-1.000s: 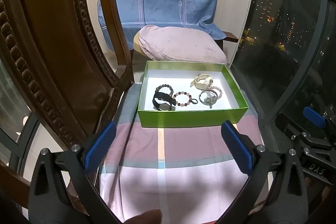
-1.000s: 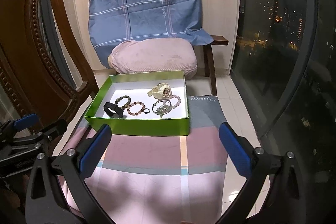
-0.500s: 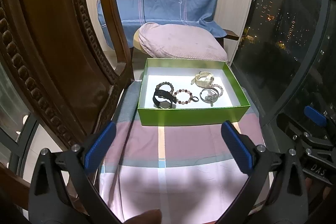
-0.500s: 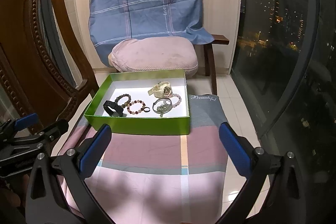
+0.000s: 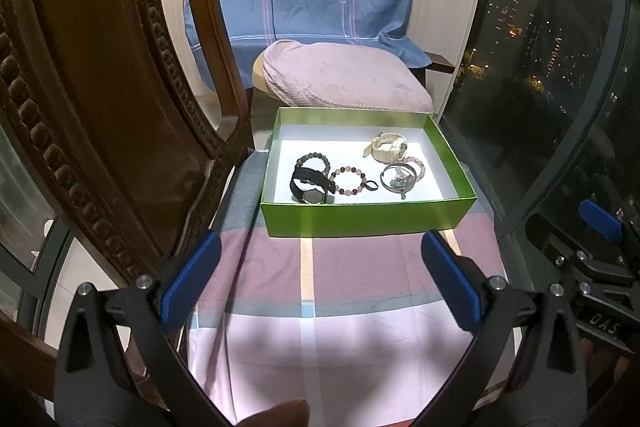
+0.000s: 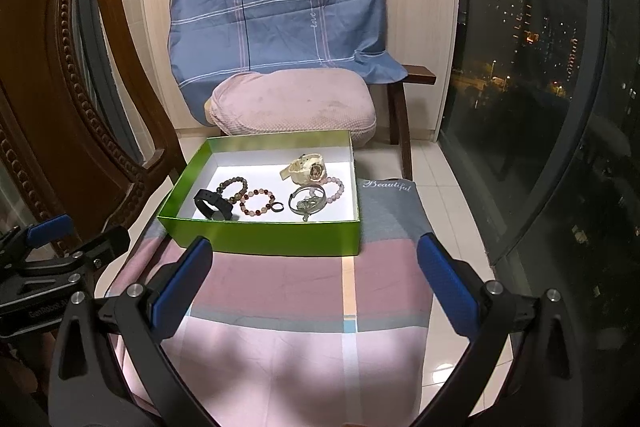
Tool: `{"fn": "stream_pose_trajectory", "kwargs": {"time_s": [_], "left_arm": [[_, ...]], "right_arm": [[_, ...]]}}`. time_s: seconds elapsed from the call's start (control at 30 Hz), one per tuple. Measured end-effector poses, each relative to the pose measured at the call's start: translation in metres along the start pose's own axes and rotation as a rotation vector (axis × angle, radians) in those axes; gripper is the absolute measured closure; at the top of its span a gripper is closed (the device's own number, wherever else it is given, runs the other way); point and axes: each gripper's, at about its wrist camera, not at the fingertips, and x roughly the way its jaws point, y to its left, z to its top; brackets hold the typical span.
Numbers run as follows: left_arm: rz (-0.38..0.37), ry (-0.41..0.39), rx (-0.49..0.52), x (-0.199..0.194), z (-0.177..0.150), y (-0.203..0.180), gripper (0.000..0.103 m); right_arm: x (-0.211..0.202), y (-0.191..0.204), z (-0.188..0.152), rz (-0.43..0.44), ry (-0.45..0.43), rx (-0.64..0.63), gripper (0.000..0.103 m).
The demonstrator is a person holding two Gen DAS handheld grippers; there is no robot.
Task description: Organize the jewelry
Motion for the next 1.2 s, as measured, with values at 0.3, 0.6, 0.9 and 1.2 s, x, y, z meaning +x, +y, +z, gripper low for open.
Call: {"fn": "stream_pose_trajectory", "kwargs": {"time_s": [0.3, 0.6, 0.9, 1.2], "left_arm": [[0.001, 0.01, 0.0, 0.0042, -0.0011, 0.0004, 0.004], [0.003, 0.011, 0.003, 0.0069, -0.002, -0.001, 0.004], [-0.001, 0.017, 0.007, 0.0087, -0.0029, -0.0032, 0.004], [0.017, 0.008, 0.006, 0.0095, -0.0031, -0.003, 0.004]], "right_arm": [[0.0003, 0.0012, 0.0008, -0.003, -0.003, 0.0, 0.003], [0.002, 0.0008, 0.0004, 0.003, 0.002, -0.002, 0.003], [0.0027, 0.002, 0.001, -0.003, -0.004, -0.003, 0.003], [0.0049, 0.0024, -0.0002, 0.002, 0.004, -0.003, 0.003]]}}
